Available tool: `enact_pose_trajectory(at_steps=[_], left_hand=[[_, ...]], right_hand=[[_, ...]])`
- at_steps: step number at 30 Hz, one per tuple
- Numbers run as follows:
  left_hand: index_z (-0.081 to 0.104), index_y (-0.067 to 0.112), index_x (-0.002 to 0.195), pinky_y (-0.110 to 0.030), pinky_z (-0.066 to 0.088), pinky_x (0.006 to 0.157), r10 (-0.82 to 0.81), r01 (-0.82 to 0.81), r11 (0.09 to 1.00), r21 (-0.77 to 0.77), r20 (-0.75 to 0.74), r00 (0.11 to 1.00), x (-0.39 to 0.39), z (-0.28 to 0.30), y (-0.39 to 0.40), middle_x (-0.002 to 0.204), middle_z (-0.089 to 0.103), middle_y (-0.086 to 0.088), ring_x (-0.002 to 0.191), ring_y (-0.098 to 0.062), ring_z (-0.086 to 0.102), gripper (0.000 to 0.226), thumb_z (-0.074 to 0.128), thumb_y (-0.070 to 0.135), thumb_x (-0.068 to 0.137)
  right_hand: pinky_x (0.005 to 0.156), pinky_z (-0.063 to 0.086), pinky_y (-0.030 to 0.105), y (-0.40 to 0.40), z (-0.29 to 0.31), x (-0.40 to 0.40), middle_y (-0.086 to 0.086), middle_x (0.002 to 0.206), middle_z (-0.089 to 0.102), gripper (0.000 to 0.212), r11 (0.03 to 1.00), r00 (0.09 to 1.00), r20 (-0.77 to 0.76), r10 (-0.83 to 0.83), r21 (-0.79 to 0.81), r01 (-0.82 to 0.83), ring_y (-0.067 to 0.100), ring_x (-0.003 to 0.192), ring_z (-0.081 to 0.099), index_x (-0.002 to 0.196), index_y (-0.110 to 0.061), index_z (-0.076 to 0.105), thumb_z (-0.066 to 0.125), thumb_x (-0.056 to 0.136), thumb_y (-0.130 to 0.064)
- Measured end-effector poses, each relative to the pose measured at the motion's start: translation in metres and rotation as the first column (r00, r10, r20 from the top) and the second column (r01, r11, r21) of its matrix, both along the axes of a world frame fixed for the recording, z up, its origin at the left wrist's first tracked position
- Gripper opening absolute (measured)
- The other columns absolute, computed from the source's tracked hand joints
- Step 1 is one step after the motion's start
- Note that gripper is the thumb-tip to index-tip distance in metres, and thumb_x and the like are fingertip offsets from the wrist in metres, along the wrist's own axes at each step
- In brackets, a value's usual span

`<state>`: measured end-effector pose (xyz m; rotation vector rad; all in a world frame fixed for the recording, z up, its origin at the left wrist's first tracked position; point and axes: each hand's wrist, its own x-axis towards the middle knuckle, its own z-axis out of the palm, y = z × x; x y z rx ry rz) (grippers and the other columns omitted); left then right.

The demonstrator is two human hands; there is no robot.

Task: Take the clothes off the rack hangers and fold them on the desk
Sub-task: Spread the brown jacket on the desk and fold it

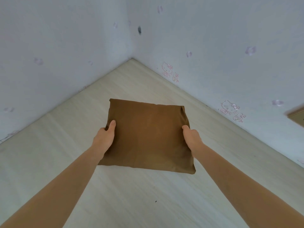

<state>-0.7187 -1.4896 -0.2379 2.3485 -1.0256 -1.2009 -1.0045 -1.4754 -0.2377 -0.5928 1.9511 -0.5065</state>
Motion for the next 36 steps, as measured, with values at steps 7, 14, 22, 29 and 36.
enact_pose_trajectory(at_steps=[7, 14, 22, 29, 36], left_hand=[[0.052, 0.012, 0.132, -0.048, 0.04, 0.106, 0.072, -0.078, 0.997, -0.023, -0.209, 0.975, -0.003, 0.003, 0.006, 0.126, 0.058, -0.009, 0.114, -0.033, 0.054, 0.078, 0.045, 0.073, 0.085], [0.052, 0.005, 0.132, -0.043, 0.04, 0.1, 0.117, -0.085, 0.99, 0.113, -0.317, 0.941, 0.014, -0.008, 0.1, 0.129, 0.057, -0.014, 0.113, -0.035, 0.053, 0.069, 0.048, 0.061, 0.092], [0.046, 0.008, 0.141, -0.052, 0.036, 0.109, 0.1, -0.01, 0.975, 0.224, -0.396, 0.913, 0.046, -0.004, 0.202, 0.137, 0.054, -0.013, 0.121, -0.037, 0.052, 0.073, 0.056, 0.058, 0.089], [0.059, 0.011, 0.129, -0.054, 0.043, 0.103, -0.005, 0.133, 0.964, 0.229, -0.487, 0.873, 0.02, 0.002, 0.276, 0.121, 0.065, -0.012, 0.108, -0.037, 0.061, 0.056, 0.064, 0.048, 0.088], [0.062, 0.006, 0.123, -0.052, 0.045, 0.1, -0.196, 0.318, 0.932, 0.172, -0.497, 0.845, -0.073, 0.003, 0.351, 0.113, 0.067, -0.014, 0.102, -0.036, 0.062, 0.044, 0.066, 0.034, 0.089]], right_hand=[[0.102, 0.037, 0.042, 0.023, 0.001, 0.01, 0.01, 0.137, 0.05, 0.068, 0.997, 0.997, 0.023, -0.073, -0.006, 0.073, 0.03, 0.121, 0.048, 0.143, -0.008, 0.038, 0.025, 0.098, -0.057], [0.1, 0.037, 0.04, 0.134, 0.004, 0.018, 0.007, 0.128, 0.052, 0.061, 0.961, 0.954, 0.125, -0.272, 0.083, 0.263, 0.028, 0.112, 0.049, 0.139, -0.008, 0.042, 0.037, 0.098, -0.054], [0.102, 0.038, 0.041, 0.271, 0.015, 0.041, 0.01, 0.134, 0.053, 0.049, 0.92, 0.899, 0.198, -0.39, 0.044, 0.389, 0.03, 0.12, 0.051, 0.138, -0.007, 0.047, 0.045, 0.101, -0.038], [0.103, 0.042, 0.042, 0.396, 0.02, 0.028, 0.01, 0.125, 0.059, 0.046, 0.833, 0.808, 0.216, -0.548, 0.048, 0.552, 0.031, 0.113, 0.055, 0.132, -0.008, 0.054, 0.049, 0.098, -0.039], [0.103, 0.042, 0.044, 0.527, 0.01, -0.021, 0.008, 0.12, 0.06, 0.047, 0.656, 0.634, 0.192, -0.749, 0.08, 0.751, 0.029, 0.109, 0.055, 0.128, -0.01, 0.056, 0.051, 0.095, -0.044]])
